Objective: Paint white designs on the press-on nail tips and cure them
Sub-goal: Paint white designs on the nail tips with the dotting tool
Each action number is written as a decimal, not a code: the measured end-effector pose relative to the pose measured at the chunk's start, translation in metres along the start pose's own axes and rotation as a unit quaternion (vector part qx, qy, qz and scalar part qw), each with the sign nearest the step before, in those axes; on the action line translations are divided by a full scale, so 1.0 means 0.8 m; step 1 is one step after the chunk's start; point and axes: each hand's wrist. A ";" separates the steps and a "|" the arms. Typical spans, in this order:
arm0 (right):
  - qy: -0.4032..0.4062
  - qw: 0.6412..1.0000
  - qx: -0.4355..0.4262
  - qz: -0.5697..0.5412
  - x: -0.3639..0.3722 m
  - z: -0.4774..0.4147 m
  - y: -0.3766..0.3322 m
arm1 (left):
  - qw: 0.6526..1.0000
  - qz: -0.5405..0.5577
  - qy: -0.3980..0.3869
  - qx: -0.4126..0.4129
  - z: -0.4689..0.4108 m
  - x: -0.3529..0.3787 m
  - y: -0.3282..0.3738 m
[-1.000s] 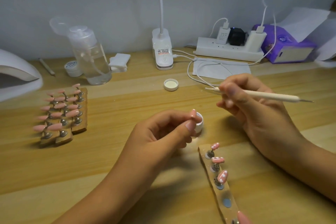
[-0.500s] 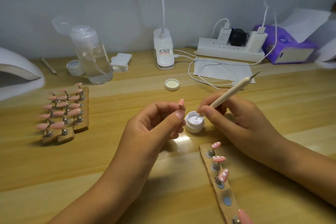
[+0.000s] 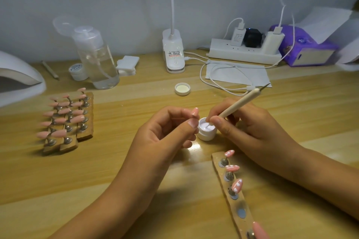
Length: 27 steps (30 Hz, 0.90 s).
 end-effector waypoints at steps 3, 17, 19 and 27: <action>0.031 0.999 -0.016 -0.029 -0.001 0.001 -0.002 | 1.000 -0.001 0.002 0.001 0.000 0.000 -0.001; 0.104 0.858 0.109 -0.490 -0.013 0.003 -0.011 | 0.996 -0.067 -0.059 0.023 0.006 0.008 0.004; 0.091 0.850 0.110 -0.507 -0.012 0.002 -0.013 | 0.994 -0.080 -0.063 0.024 0.006 0.009 0.003; 0.067 0.841 0.126 -0.523 -0.009 0.004 -0.018 | 0.993 -0.097 -0.061 0.021 0.005 0.009 0.000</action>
Point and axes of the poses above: each hand's wrist, its own z-axis away from the middle knuckle, its own x-axis out of the palm, y = z × x, and after that the axes turned 11 degrees about -z, right-handed
